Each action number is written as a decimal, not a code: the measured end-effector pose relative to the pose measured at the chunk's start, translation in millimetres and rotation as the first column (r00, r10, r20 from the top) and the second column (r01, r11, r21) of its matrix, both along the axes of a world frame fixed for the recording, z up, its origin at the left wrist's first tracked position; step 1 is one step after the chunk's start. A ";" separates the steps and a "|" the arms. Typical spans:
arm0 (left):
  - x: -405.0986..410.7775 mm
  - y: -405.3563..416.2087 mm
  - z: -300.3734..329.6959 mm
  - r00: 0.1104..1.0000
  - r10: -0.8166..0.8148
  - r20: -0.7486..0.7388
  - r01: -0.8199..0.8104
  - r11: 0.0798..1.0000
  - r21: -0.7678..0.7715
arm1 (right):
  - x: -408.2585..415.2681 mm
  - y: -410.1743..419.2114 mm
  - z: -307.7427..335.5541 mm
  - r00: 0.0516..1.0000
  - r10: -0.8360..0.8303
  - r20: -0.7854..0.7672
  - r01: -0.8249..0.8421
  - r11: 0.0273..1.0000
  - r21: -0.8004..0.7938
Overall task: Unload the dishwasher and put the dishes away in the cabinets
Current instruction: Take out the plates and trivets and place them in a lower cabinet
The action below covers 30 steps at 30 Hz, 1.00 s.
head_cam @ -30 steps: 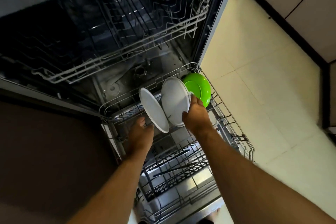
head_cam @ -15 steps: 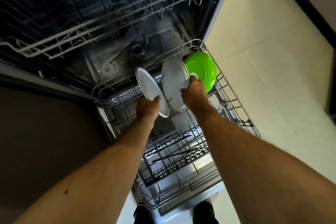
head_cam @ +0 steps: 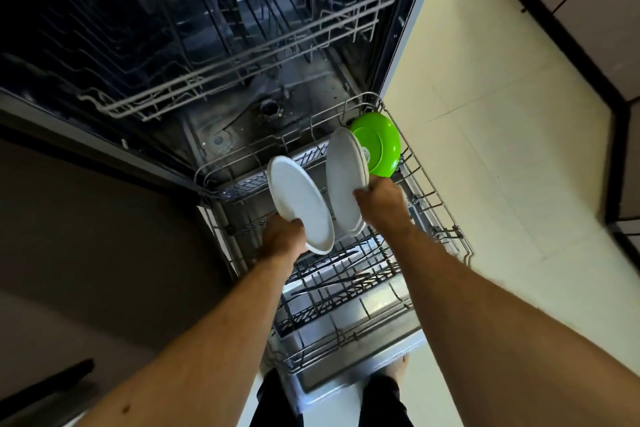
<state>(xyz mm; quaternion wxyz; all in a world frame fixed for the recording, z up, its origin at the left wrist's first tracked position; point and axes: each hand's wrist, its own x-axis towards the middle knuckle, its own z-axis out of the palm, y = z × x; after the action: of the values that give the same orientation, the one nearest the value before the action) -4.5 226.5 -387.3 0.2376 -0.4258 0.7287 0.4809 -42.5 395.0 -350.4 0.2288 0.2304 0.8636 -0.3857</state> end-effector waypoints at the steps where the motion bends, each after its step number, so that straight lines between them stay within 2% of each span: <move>1: 3.8 1.0 10.8 1.000 -0.013 -0.001 0.013 1.000 -0.016 | 5.2 -0.1 10.6 1.000 0.014 -0.001 -0.014 1.000 0.002; 9: 54.6 3.5 116.5 0.977 -0.210 -0.041 0.197 0.957 -0.212 | 61.3 8.3 103.1 0.997 -0.025 -0.068 0.024 0.999 -0.024; 16: 90.1 -12.8 231.9 0.885 -0.442 -0.149 0.384 0.871 -0.305 | 108.3 10.2 209.7 0.974 -0.188 -0.123 0.181 0.981 -0.066; 22: 105.2 -26.4 322.1 0.875 -0.423 -0.236 0.336 0.881 -0.333 | 119.5 -3.1 300.7 0.977 -0.107 -0.185 0.093 0.992 -0.080; 26: 114.5 -39.9 356.3 0.848 -0.430 -0.310 0.335 0.888 -0.315 | 124.5 -14.4 338.7 0.964 -0.088 -0.252 0.078 0.996 -0.052; 30: 123.6 -55.9 374.5 0.799 -0.455 -0.394 0.352 0.884 -0.308 | 130.8 -21.8 360.1 0.944 -0.168 -0.285 0.149 0.985 -0.087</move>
<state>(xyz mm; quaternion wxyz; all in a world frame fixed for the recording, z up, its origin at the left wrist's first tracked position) 119.2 170.5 -12.8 0.1092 -0.1585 0.8861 0.4215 88.3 373.2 9.7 0.0747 0.2324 0.8536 -0.4602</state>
